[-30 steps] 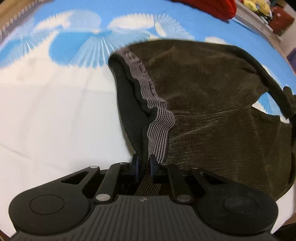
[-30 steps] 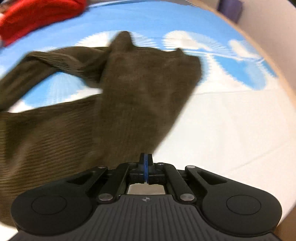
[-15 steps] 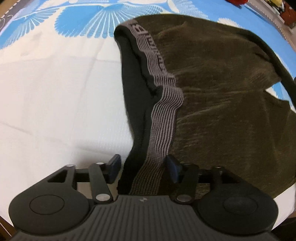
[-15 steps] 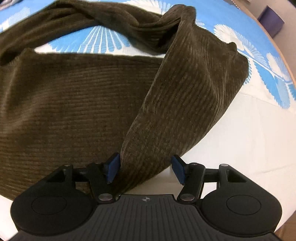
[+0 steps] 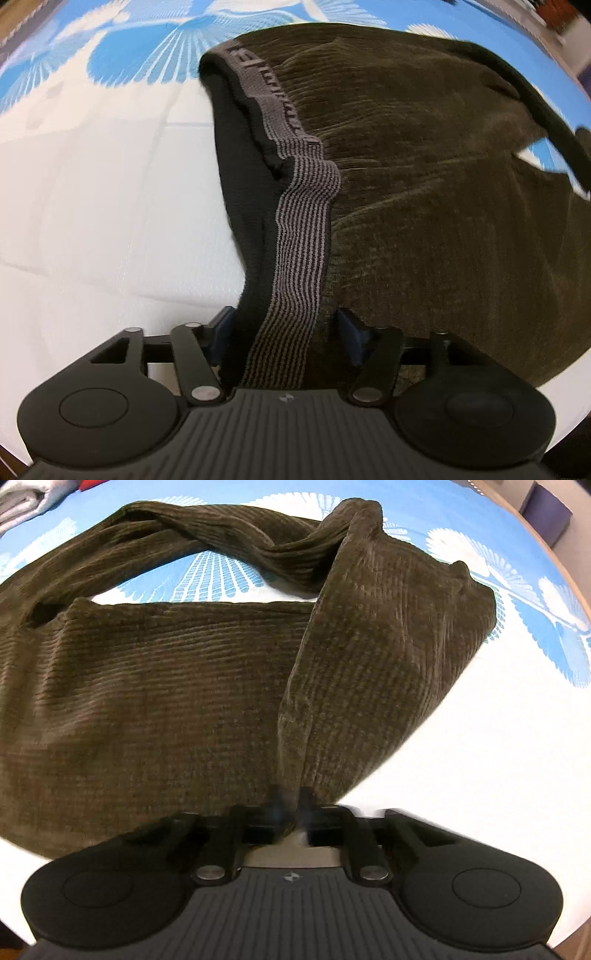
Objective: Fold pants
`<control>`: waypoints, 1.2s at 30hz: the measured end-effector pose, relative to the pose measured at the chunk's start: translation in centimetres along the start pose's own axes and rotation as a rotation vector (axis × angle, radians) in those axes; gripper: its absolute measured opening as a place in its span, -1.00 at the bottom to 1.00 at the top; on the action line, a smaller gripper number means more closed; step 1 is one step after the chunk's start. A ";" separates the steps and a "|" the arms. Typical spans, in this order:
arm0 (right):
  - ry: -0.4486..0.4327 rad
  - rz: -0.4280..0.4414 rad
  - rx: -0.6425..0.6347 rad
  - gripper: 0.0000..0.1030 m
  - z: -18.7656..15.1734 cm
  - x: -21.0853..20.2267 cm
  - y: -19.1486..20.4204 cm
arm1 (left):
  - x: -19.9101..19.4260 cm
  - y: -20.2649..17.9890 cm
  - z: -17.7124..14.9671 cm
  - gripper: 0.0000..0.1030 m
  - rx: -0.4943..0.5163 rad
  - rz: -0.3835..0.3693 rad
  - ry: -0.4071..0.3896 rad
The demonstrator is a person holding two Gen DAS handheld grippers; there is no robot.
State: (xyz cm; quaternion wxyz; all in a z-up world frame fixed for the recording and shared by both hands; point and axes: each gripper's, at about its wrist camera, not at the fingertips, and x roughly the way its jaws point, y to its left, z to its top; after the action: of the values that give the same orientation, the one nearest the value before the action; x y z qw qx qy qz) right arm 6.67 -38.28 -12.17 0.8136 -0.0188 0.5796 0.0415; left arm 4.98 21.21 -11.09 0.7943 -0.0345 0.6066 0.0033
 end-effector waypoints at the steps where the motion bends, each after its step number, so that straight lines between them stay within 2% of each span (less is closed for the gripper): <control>1: 0.001 0.004 -0.013 -0.95 -0.4 -0.2 -0.2 | -0.2 0.0 -0.1 -0.01 0.015 0.005 -0.005; 2: 0.004 0.007 -0.031 -0.95 -0.7 -0.4 -0.4 | -0.5 0.1 -0.2 -0.09 0.017 0.003 -0.011; 4: 0.012 0.003 -0.067 -0.95 -1.6 -0.7 -0.2 | -1.1 0.2 -0.3 -0.58 0.020 0.009 -0.022; 7: 0.011 0.011 -0.089 -0.95 -2.2 -0.7 0.1 | -2.4 0.8 -0.7 -0.75 0.008 -0.007 -0.040; 11: 0.015 0.060 -0.116 -0.95 -2.5 -0.9 0.4 | -3.9 1.0 -1.2 -0.82 0.015 -0.009 -0.059; 13: 0.047 0.087 -0.152 -0.95 -2.8 -0.8 0.6 | -4.6 1.2 -1.4 -0.82 0.017 0.005 -0.058; 17: 0.117 0.160 -0.270 -0.95 -4.0 -0.6 1.9 | -5.2 0.5 -1.9 -0.86 0.105 0.140 0.002; 20: 0.111 0.156 -0.289 -0.92 -4.0 -0.8 2.0 | -6.0 0.0 -2.1 -0.87 0.119 0.165 0.019; 23: 0.034 0.187 -0.194 -0.83 -2.4 -2.4 0.3 | -5.9 -0.1 -2.1 -0.72 0.051 0.149 0.001; 24: -0.014 0.200 -0.148 -0.82 -1.7 -3.3 -0.5 | -5.7 -0.1 -2.1 -0.44 0.031 0.142 0.003; 25: -0.056 0.215 -0.100 -0.75 -1.2 -4.0 -1.3 | -5.5 -0.1 -2.0 -0.33 0.020 0.141 0.009; 27: -0.157 0.244 0.046 -0.47 0.0 -5.4 -3.7 | -5.7 -0.2 -1.6 -0.25 0.006 0.127 -0.014; 28: -0.198 0.235 0.111 -0.28 0.3 -5.8 -4.7 | -5.8 0.1 -1.4 -0.07 -0.016 0.110 -0.022; 29: -0.241 0.210 0.189 -0.20 0.8 -5.9 -5.8 | -5.8 0.5 -1.2 0.01 -0.048 0.091 -0.020; 33: -0.287 0.126 0.332 -0.15 2.4 -4.7 -8.3 | -4.9 1.0 -0.7 0.05 -0.091 0.077 0.016; 36: -0.255 0.109 0.336 -0.10 2.9 -2.8 -7.6 | -3.9 0.9 -0.4 0.07 -0.082 0.072 0.042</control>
State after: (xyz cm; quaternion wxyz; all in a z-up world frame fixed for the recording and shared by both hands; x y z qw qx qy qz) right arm 9.17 -45.72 -8.68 0.8686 0.1541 0.4709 -0.0098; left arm 3.53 22.24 -7.49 0.7787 -0.0450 0.6232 0.0561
